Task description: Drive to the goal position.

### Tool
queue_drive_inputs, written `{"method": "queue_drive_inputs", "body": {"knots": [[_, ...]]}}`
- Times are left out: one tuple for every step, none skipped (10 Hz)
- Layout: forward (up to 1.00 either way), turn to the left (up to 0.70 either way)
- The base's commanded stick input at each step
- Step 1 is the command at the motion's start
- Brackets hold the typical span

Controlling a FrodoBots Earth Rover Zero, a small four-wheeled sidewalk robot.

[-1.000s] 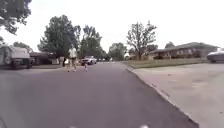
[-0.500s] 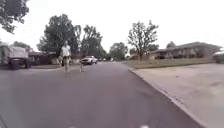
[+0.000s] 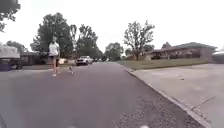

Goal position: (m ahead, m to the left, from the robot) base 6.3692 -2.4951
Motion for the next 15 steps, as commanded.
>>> {"method": "queue_drive_inputs", "body": {"knots": [[1.00, -0.27], [1.00, 0.00], [1.00, 0.00], [1.00, 0.00], [1.00, 0.00], [1.00, 0.00], [1.00, 0.00], [1.00, 0.00], [1.00, 0.00], [1.00, -0.05], [1.00, -0.22], [1.00, -0.13], [1.00, -0.03], [1.00, 0.00], [1.00, 0.00]]}}
